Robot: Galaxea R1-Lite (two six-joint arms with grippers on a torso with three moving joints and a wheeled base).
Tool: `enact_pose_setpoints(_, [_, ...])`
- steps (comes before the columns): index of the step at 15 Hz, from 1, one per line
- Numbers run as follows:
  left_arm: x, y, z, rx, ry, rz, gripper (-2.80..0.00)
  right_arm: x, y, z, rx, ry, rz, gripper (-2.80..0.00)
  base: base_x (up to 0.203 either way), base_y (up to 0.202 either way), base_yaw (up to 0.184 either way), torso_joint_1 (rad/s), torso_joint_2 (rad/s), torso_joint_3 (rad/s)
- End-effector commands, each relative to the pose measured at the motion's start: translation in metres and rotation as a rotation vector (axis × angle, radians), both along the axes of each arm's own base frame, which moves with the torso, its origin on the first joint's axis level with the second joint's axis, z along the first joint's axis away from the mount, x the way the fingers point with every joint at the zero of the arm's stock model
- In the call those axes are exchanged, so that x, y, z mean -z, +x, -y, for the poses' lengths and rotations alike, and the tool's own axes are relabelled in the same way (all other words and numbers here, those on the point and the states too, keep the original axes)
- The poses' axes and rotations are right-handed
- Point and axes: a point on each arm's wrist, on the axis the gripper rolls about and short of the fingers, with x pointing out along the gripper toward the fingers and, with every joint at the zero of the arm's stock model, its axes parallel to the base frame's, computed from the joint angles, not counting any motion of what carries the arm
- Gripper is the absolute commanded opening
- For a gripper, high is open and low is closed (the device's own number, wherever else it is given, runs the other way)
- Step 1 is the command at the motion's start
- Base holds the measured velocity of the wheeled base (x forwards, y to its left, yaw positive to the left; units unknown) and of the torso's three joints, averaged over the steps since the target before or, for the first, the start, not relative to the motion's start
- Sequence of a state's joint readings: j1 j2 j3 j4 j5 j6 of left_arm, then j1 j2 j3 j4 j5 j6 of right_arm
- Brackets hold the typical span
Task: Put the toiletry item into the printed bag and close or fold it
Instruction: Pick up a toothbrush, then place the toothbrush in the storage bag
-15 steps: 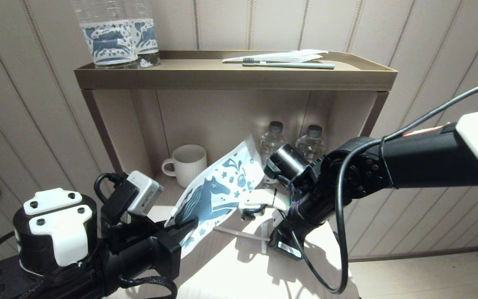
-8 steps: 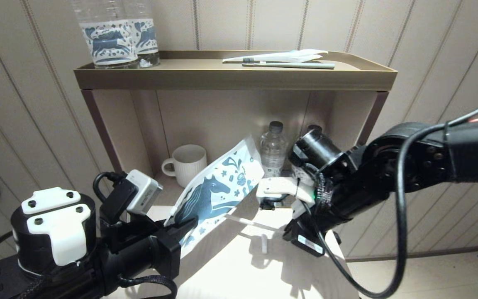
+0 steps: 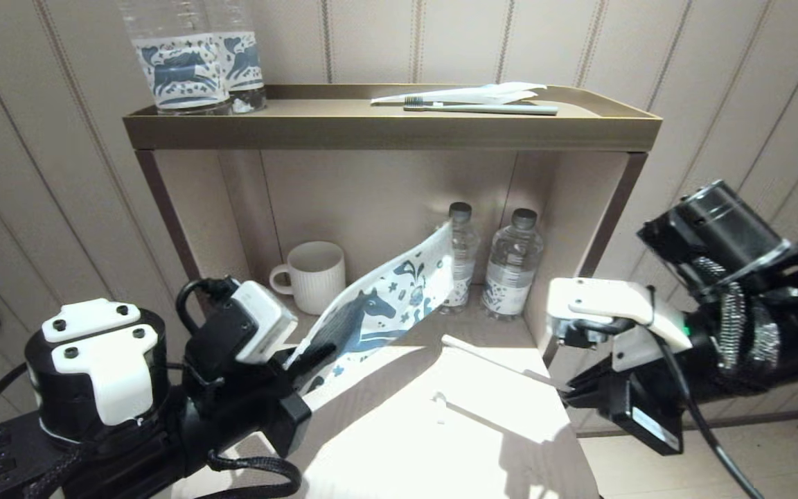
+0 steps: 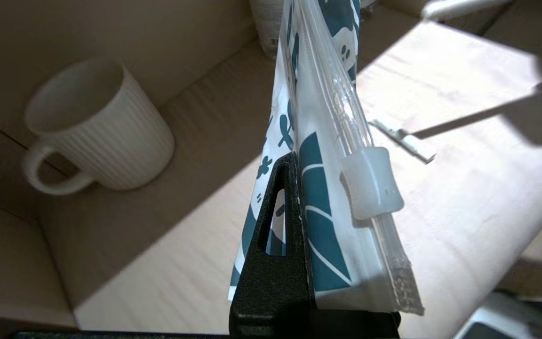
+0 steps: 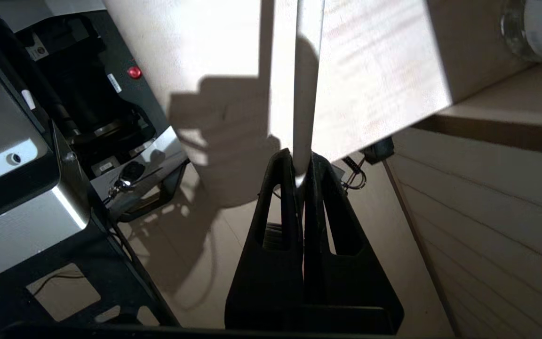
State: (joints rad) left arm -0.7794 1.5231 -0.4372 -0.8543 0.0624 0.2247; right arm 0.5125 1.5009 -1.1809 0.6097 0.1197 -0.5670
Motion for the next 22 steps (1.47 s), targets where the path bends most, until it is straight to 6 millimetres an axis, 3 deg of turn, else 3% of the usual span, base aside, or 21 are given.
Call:
enact_pose_setpoints(1, [0.002, 0.002, 0.002, 0.027, 0.106, 0.083, -2.80, -0.018, -0.022, 0.016, 0.015, 0.033, 0.061, -2.80, 0.000, 0.000, 0.000, 0.000, 0.00, 0.000])
enact_pose_setpoints(5, [0.004, 0.008, -0.001, 0.036, 0.299, 0.221, -2.80, -0.030, -0.037, 0.023, 0.007, 0.057, 0.099, -2.80, 0.000, 0.000, 0.000, 0.000, 0.00, 0.000])
enact_pose_setpoints(8, [0.007, 0.010, -0.001, 0.032, 0.426, 0.297, -2.80, -0.028, -0.042, 0.025, 0.004, 0.032, 0.059, -2.80, 0.000, 0.000, 0.000, 0.000, 0.00, 0.000])
enact_pose_setpoints(12, [0.009, 0.015, 0.007, 0.055, 0.501, 0.355, -2.80, -0.019, -0.035, 0.020, 0.000, 0.009, 0.022, -2.80, 0.000, 0.000, 0.000, 0.000, 0.00, 0.000])
enact_pose_setpoints(17, [0.008, 0.012, 0.037, 0.144, 0.567, 0.448, -2.80, -0.008, -0.013, 0.008, 0.002, -0.009, -0.014, -2.80, 0.000, 0.000, 0.000, 0.000, 0.00, 0.000])
enact_pose_setpoints(22, [0.029, 0.011, 0.047, 0.185, 0.635, 0.415, -2.80, -0.012, -0.023, 0.012, -0.004, 0.004, 0.006, -2.80, 0.000, 0.000, 0.000, 0.000, 0.00, 0.000])
